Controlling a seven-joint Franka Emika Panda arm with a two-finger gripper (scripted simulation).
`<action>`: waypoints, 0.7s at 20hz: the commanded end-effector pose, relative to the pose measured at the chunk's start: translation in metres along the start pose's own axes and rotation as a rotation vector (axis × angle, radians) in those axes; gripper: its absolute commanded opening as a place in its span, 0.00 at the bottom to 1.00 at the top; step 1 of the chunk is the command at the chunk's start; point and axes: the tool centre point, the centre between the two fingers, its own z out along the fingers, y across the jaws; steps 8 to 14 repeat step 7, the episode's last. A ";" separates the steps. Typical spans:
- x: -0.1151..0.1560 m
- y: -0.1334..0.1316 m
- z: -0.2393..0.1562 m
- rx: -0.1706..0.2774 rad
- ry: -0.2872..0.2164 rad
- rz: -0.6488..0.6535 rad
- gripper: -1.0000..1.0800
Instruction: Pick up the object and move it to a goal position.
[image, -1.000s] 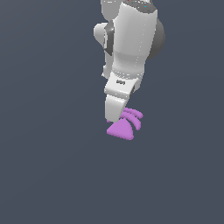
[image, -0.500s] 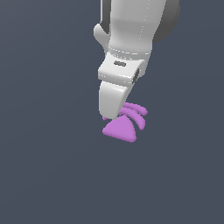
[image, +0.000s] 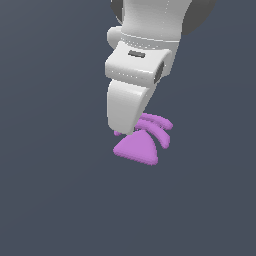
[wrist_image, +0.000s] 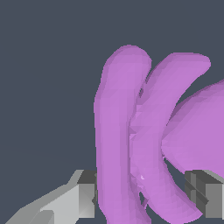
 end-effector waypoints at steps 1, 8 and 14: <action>0.000 0.004 -0.004 0.000 0.000 0.000 0.00; 0.001 0.007 -0.007 0.000 -0.001 0.000 0.00; 0.001 0.007 -0.007 0.000 -0.001 0.000 0.00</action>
